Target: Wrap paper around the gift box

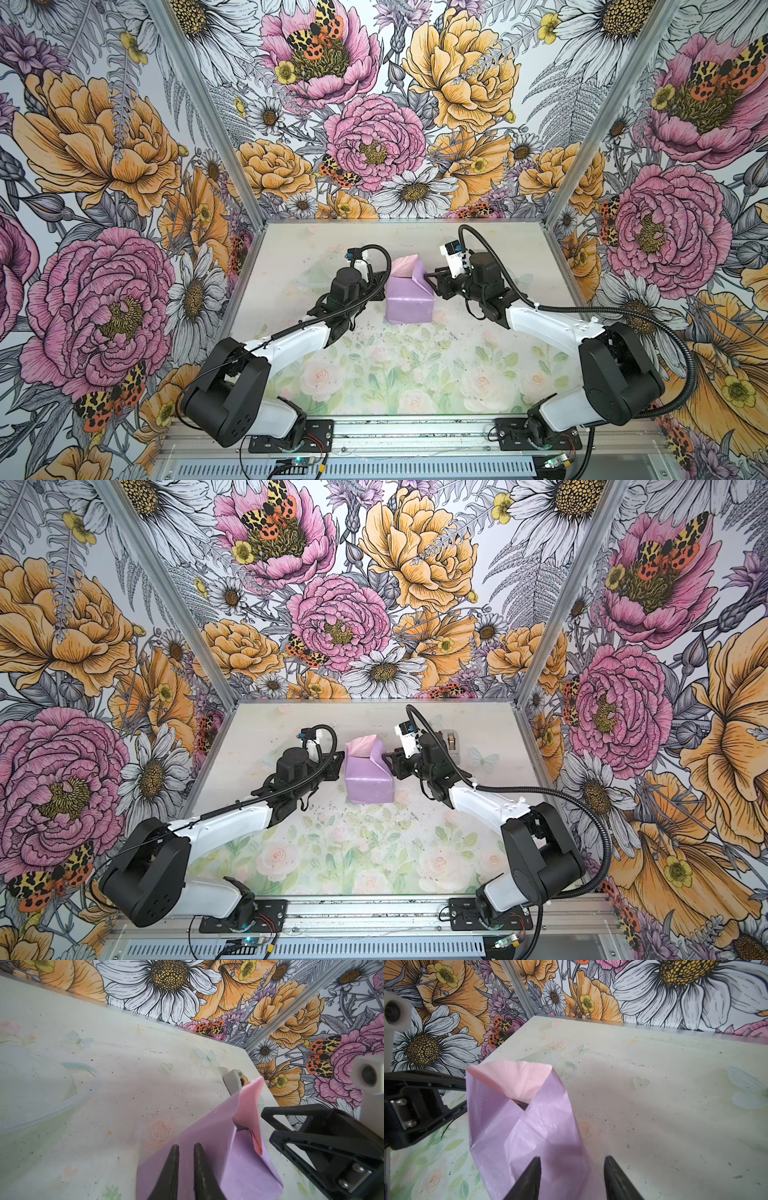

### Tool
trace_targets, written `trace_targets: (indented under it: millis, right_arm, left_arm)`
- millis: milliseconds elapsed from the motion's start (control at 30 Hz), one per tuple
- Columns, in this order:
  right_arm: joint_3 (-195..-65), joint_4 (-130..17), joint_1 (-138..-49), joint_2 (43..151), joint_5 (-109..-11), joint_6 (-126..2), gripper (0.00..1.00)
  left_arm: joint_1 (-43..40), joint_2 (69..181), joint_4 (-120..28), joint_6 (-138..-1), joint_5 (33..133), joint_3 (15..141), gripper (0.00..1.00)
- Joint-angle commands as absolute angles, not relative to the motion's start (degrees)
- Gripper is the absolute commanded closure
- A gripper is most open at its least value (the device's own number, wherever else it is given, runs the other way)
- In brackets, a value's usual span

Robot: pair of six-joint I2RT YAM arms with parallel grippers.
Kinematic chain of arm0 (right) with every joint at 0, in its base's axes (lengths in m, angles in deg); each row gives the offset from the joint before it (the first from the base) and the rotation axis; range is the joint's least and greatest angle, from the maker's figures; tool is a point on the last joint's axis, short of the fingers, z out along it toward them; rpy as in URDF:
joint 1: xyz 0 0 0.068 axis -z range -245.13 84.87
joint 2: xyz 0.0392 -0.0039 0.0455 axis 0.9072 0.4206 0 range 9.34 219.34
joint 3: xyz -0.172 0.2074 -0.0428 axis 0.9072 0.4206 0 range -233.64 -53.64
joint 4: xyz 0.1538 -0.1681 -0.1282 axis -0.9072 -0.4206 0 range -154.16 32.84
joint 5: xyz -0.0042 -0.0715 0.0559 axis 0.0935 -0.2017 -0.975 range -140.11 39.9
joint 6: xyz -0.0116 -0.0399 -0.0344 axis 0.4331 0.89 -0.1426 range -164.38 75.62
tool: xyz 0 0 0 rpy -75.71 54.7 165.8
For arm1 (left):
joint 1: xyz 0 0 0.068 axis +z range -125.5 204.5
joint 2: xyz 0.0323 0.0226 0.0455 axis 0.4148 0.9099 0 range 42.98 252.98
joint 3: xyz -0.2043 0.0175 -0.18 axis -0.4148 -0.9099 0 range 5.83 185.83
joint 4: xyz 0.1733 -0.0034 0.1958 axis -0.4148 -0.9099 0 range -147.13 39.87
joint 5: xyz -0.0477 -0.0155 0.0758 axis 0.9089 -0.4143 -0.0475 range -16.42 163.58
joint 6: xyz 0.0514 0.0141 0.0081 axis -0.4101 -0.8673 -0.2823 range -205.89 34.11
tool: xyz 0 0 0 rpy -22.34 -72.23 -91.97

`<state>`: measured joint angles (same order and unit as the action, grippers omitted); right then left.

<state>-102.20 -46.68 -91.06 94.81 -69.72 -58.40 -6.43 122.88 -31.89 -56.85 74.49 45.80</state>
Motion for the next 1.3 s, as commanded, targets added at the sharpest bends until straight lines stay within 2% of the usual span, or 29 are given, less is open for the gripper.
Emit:
trace_targets:
  millis: [0,367,1267]
  right_arm:
    - [-102.46,-45.76,-91.74,96.42,-71.21,-57.70,0.49]
    - [-102.25,-58.96,-92.82,96.60,-73.58,-50.39,0.49]
    - [-104.11,-58.39,-91.26,98.74,-75.24,-52.81,0.49]
  left_arm:
    - [-6.19,123.05,-30.78,-56.72,73.63,45.03,0.84]
    - [-4.97,124.18,-27.60,-54.92,75.81,43.98,0.84]
    - [-7.29,128.34,-25.40,-55.03,80.44,45.51,0.84]
